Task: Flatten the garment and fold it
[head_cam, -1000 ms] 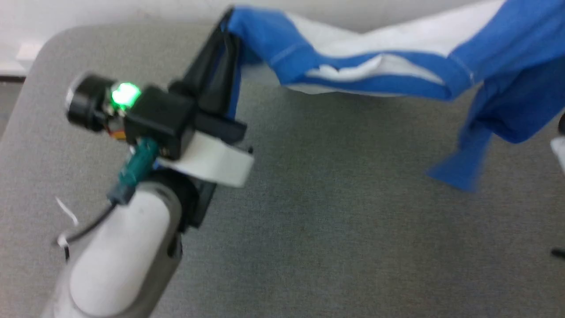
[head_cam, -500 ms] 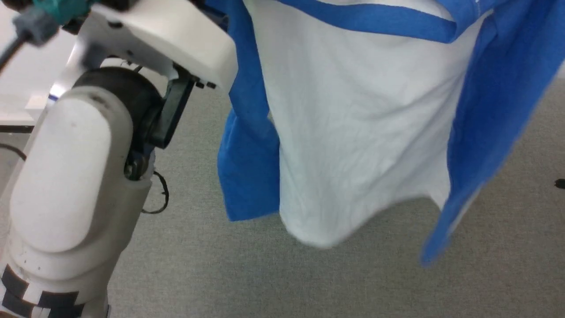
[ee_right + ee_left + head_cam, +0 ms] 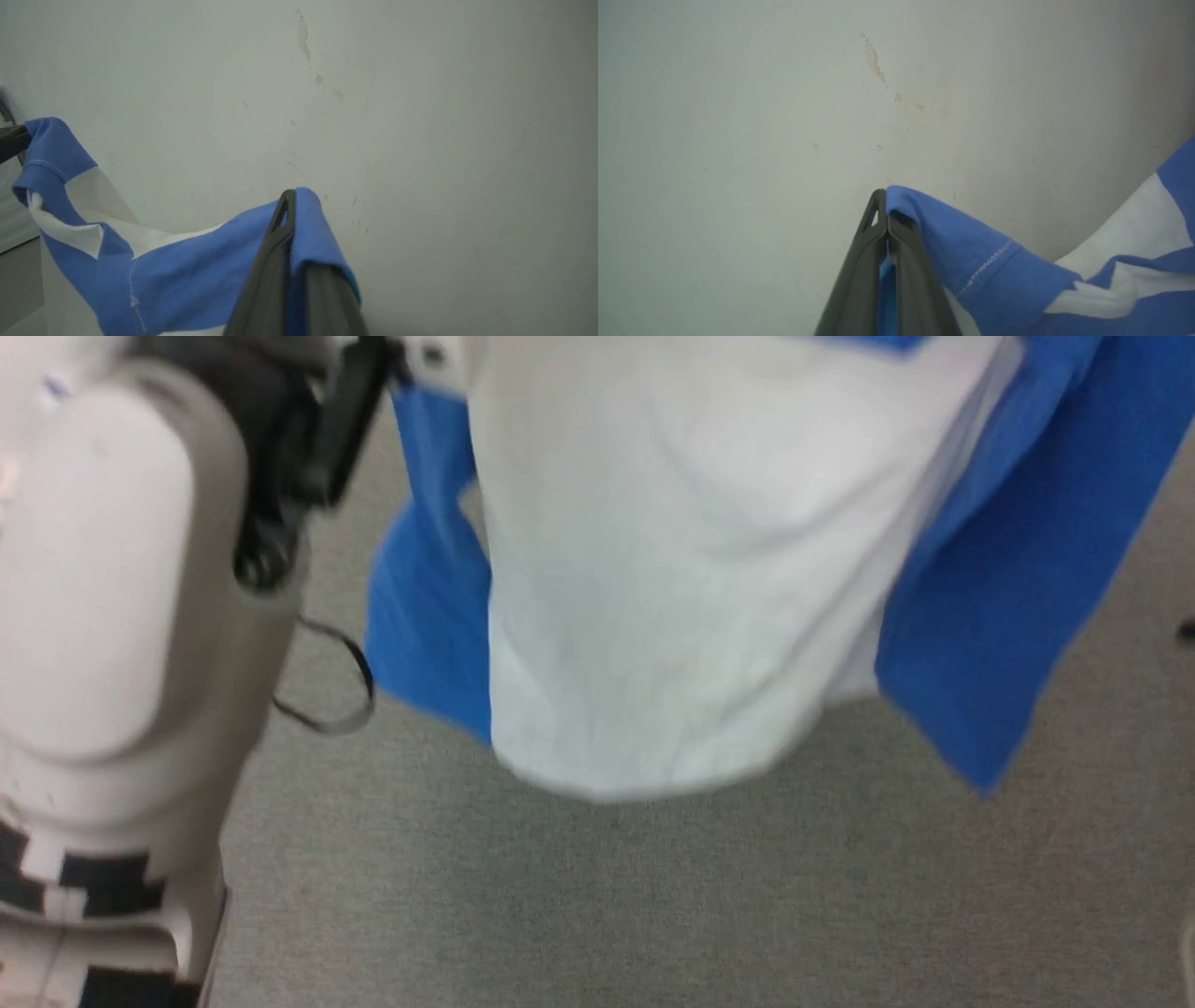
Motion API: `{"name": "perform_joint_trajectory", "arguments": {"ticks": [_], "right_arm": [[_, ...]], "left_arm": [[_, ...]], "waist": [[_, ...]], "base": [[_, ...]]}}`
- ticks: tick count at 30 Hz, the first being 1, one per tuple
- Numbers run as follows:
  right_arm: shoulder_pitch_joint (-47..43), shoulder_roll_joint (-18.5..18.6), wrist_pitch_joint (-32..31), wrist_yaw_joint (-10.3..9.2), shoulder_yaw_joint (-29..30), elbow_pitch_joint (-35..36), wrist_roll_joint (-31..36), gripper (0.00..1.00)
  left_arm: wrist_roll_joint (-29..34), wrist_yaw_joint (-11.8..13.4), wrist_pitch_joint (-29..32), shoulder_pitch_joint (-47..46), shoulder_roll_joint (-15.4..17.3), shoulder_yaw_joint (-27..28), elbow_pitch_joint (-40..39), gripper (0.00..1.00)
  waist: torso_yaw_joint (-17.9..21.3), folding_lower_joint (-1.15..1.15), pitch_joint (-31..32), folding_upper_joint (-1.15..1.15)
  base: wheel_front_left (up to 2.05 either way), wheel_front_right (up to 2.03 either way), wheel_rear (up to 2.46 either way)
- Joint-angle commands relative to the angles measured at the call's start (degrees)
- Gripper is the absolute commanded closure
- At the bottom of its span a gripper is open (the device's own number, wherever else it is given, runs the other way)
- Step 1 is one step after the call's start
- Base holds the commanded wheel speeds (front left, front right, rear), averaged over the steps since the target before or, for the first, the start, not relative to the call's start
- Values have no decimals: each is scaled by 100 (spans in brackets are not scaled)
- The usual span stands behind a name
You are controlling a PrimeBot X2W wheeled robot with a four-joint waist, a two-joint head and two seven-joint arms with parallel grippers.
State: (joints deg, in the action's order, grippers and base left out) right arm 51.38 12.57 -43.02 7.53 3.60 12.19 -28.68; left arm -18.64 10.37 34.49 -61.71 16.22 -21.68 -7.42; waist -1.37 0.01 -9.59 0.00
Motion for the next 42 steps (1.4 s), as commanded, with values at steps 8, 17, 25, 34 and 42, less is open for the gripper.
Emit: {"name": "perform_joint_trajectory", "arguments": {"ticks": [8,17,25,34,42], "right_arm": [[2542,626,883,-4,-460,-1424,658,100],[3963,1038,2003,-4,-970,-2560,935,100],[3653,1505,2612,-4,-1561,-2829,640,100],[2393,2382,2790,-4,-2008,-2060,-572,100],[527,2703,2863,-4,-1554,-1202,-1270,100]], "left_arm": [[827,390,-480,-2346,-338,89,1439,100],[1305,779,-1889,-3712,-648,123,2624,100],[1288,771,-3087,-3089,-566,21,3058,100],[1246,591,-2812,-1793,-162,-281,2150,100],[1244,866,-2057,298,344,-570,337,100]], "waist": [[111,-1,-2278,0],[-4,-1,-3466,0],[-84,-1,-3821,0],[-104,-1,-3248,0],[-50,-1,-2508,0]], "base": [[0,0,0],[0,0,0],[0,0,0],[0,0,0],[0,0,0]]}}
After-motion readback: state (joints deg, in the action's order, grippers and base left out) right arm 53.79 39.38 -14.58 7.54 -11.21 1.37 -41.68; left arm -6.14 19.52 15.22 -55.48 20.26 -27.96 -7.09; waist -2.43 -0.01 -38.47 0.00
